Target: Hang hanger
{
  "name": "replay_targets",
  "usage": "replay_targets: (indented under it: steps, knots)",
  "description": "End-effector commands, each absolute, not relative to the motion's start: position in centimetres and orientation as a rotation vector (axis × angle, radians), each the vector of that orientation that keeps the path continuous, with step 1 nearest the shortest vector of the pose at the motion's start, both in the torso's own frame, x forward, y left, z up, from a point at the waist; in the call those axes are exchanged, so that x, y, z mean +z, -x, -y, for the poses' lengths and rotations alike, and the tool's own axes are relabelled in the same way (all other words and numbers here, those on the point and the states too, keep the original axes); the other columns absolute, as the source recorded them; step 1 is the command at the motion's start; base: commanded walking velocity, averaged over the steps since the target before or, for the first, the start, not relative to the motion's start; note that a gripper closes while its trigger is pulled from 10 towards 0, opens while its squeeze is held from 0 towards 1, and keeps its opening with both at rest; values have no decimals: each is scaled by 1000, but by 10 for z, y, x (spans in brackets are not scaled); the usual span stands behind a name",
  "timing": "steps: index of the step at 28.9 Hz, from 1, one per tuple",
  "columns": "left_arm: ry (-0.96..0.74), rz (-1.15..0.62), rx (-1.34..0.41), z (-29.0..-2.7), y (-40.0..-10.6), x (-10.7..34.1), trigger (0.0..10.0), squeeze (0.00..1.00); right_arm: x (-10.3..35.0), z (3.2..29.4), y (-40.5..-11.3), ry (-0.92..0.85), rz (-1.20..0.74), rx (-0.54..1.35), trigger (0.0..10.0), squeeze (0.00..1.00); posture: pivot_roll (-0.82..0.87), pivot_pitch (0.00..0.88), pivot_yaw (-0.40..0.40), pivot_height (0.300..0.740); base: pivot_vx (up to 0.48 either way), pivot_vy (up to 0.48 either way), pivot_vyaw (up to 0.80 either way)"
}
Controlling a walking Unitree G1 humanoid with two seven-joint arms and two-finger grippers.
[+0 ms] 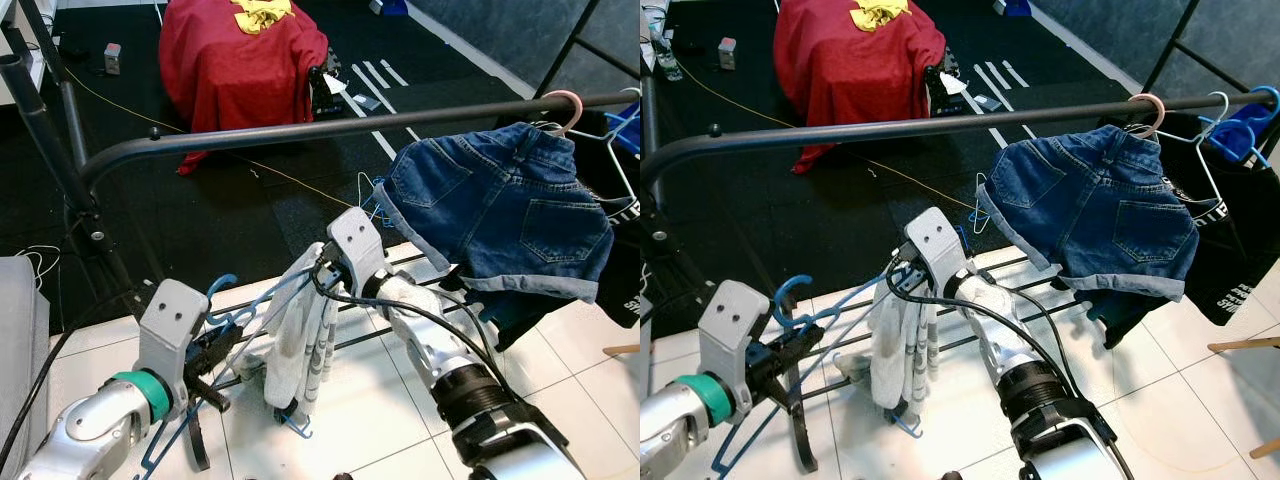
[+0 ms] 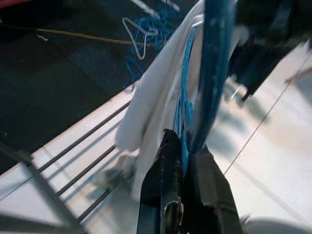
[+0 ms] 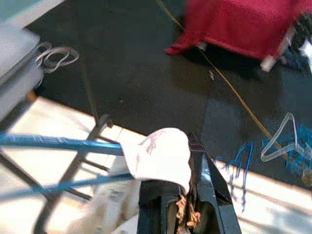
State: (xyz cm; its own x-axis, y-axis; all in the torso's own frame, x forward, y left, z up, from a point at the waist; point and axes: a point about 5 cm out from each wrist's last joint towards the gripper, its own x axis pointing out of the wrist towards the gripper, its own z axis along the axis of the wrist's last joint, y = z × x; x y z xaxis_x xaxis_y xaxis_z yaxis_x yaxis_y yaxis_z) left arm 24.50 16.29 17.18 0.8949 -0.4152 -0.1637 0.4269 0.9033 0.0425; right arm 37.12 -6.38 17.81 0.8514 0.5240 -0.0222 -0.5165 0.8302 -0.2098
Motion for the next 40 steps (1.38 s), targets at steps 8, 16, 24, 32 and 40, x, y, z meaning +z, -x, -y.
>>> replay_targets:
  steps: [8,16,24,32,40]
  knots:
    - [-36,-128,-402,-145,-252,180,10000,0,189,47,-371,-15,0,460,10000,0,-4,160,-15,740,0,0,0]
    - [-3,-129,-438,-131,-252,184,10000,0,202,23,-369,-84,9,512,10000,0,-1,162,-16,740,0,0,0]
    - [4,-133,-451,-127,-252,184,10000,0,204,6,-361,-149,-14,593,10000,0,-2,167,-19,740,0,0,0]
    - [-1,-107,-403,-124,-262,188,10000,0,211,-10,-321,-255,-36,877,10000,0,-9,175,-22,740,0,0,0]
    - [-24,-123,-404,-124,-262,185,10000,0,221,1,-307,-284,-11,979,10000,0,-19,177,-17,740,0,0,0]
